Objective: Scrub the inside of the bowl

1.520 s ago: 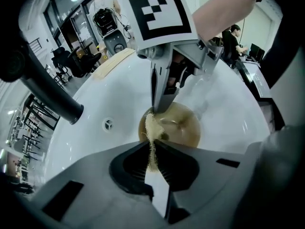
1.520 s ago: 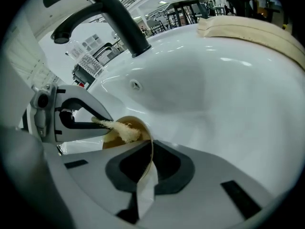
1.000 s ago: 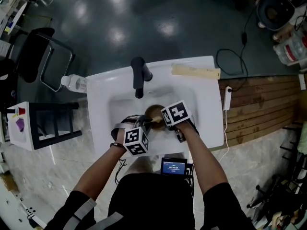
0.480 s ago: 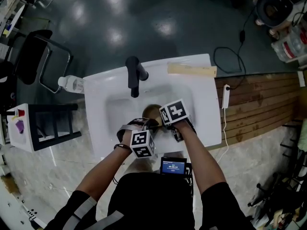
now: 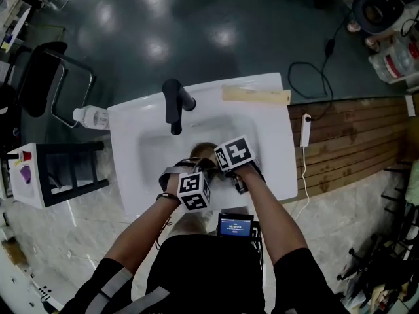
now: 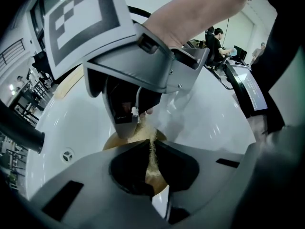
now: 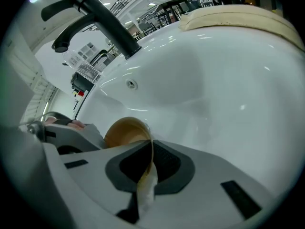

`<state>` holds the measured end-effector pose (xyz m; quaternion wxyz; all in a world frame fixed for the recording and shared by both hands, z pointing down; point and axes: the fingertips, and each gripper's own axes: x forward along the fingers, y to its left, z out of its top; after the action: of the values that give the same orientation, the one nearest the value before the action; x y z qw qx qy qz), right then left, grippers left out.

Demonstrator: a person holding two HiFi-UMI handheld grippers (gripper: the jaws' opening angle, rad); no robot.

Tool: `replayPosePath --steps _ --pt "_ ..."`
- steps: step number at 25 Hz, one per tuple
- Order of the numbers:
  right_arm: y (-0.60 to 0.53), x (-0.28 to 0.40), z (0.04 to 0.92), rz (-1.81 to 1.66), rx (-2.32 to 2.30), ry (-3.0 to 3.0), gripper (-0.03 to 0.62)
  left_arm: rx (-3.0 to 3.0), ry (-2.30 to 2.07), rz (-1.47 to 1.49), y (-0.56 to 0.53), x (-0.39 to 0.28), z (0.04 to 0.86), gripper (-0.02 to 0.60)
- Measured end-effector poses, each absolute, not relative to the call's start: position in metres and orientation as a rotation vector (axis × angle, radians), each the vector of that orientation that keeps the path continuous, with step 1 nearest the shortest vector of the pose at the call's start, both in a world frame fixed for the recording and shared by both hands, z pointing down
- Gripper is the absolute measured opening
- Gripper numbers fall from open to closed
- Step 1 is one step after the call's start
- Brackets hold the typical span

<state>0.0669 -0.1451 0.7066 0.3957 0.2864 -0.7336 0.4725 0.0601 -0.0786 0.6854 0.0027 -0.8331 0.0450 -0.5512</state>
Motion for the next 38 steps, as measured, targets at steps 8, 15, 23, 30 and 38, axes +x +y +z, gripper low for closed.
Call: replayPosePath --steps 8,15,23,30,38 --pt "-0.143 0.065 0.705 1.119 0.673 -1.885 0.021 -2.575 0.284 -1.770 -0.119 0.048 0.685 0.020" --pt "-0.141 0.056 0.702 1.106 0.643 -1.906 0.021 -2.551 0.393 -1.776 -0.150 0.039 0.686 0.020" --pt "-0.153 0.062 0.703 1.097 0.695 -1.886 0.021 -2.534 0.480 -1.773 -0.164 0.022 0.684 0.020" --pt "-0.169 0.061 0.704 1.096 0.756 -1.877 0.023 -2.523 0.489 -1.790 -0.162 0.003 0.680 0.020" --pt "-0.172 0.056 0.703 1.130 0.802 -1.849 0.023 -2.588 0.460 -1.757 -0.138 -0.004 0.670 0.020"
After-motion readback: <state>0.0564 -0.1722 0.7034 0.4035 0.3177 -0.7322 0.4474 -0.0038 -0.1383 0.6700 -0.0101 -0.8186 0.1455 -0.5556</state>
